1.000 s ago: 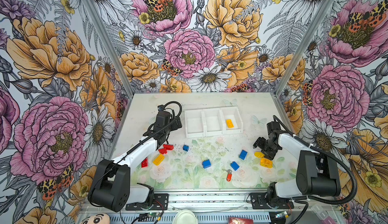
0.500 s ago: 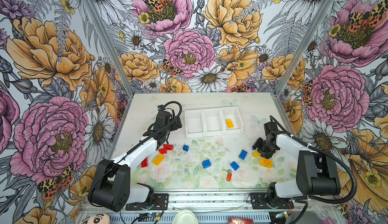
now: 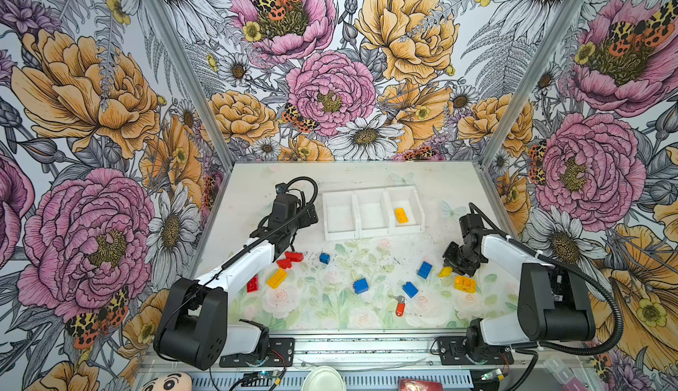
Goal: Sort the legos into containers by color
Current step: Pick up the lego from the middle-right of the table.
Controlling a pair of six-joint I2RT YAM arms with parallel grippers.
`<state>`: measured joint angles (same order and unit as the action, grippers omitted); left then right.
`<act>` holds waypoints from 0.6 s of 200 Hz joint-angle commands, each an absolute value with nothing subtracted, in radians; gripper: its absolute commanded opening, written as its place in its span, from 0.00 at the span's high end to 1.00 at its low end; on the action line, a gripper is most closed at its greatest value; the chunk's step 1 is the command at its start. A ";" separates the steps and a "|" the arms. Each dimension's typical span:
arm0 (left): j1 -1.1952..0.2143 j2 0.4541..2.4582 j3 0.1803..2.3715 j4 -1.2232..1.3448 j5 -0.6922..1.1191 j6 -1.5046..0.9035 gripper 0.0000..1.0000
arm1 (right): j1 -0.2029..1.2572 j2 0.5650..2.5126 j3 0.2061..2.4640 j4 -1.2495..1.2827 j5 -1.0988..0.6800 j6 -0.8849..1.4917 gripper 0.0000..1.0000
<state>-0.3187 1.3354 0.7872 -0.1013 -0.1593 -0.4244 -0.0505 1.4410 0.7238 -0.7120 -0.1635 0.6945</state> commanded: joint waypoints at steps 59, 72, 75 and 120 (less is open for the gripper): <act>-0.325 1.297 0.776 -0.112 -0.165 -0.443 0.01 | -0.010 1.382 0.781 -0.718 -0.189 0.727 0.97; -0.324 1.295 0.775 -0.115 -0.163 -0.442 0.01 | 0.009 1.390 0.831 -0.728 -0.182 0.725 0.97; -0.323 1.295 0.775 -0.114 -0.163 -0.442 0.01 | 0.015 1.393 0.844 -0.730 -0.181 0.722 0.97; -0.320 1.275 0.765 -0.123 -0.161 -0.448 0.01 | 0.086 1.504 1.117 -0.766 -0.127 0.653 0.97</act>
<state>-0.3187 1.3079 0.7849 -0.1093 -0.1593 -0.4248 0.0525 1.4437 0.9756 -0.7551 -0.1707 0.7033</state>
